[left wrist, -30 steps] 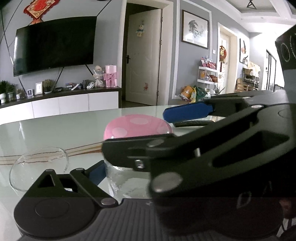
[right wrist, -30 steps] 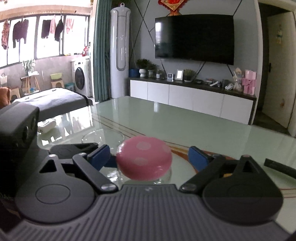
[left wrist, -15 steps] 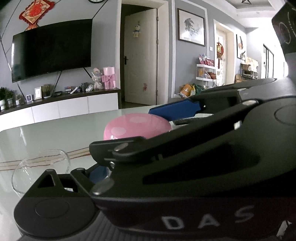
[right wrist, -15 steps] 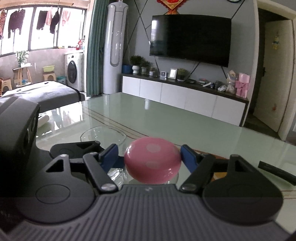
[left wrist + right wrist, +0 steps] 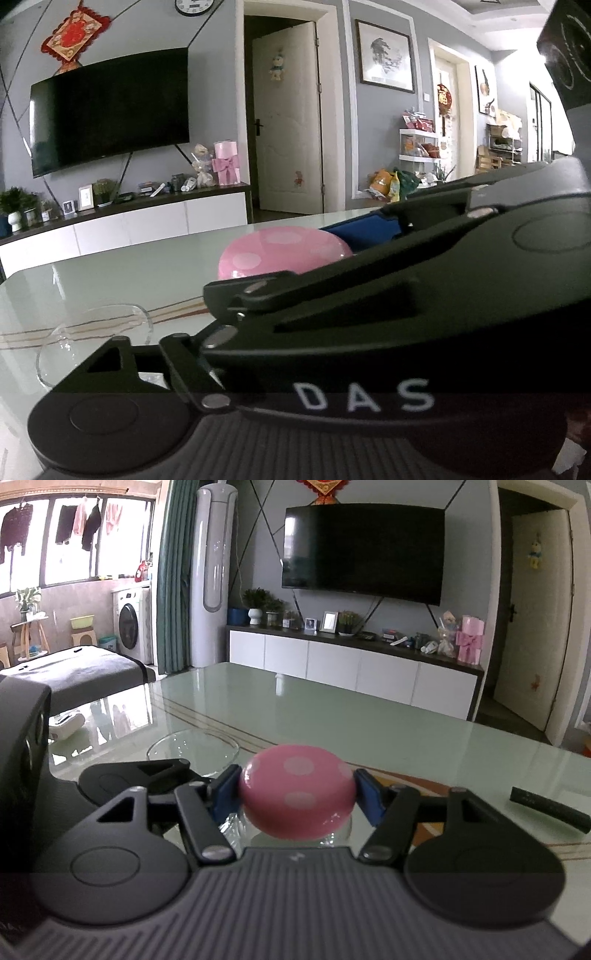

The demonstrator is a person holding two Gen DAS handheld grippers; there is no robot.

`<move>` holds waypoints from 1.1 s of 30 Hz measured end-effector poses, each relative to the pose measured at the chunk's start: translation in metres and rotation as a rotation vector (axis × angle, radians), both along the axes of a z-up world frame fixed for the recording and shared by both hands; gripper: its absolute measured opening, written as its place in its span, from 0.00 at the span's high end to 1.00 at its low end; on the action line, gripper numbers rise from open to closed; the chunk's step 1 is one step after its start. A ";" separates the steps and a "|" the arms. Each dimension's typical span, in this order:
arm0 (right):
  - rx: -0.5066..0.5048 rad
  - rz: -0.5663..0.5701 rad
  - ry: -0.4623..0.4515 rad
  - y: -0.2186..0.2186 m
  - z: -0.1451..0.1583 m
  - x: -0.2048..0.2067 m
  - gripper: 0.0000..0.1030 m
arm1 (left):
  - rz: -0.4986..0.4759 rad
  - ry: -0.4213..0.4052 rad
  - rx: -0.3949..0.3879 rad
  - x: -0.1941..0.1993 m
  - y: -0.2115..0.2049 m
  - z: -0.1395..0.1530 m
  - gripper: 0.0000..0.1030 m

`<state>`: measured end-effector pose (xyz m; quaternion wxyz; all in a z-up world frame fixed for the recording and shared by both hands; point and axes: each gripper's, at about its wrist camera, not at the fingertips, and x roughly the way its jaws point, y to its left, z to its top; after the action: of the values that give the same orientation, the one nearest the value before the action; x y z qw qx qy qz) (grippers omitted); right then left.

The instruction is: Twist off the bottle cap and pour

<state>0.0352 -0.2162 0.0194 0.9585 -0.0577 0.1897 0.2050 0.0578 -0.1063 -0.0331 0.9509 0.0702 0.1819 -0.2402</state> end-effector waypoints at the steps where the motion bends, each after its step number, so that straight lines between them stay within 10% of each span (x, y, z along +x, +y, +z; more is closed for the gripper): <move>1: 0.000 -0.003 -0.001 0.000 0.000 0.000 0.36 | 0.004 0.004 -0.004 0.001 0.001 0.001 0.28; 33: 0.035 0.180 -0.003 -0.014 0.002 0.003 0.37 | -0.010 0.022 0.002 0.003 0.002 0.002 0.29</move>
<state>0.0383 -0.2302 0.0215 0.9373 -0.0582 0.1785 0.2937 0.0609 -0.1048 -0.0308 0.9476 0.0693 0.1923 -0.2456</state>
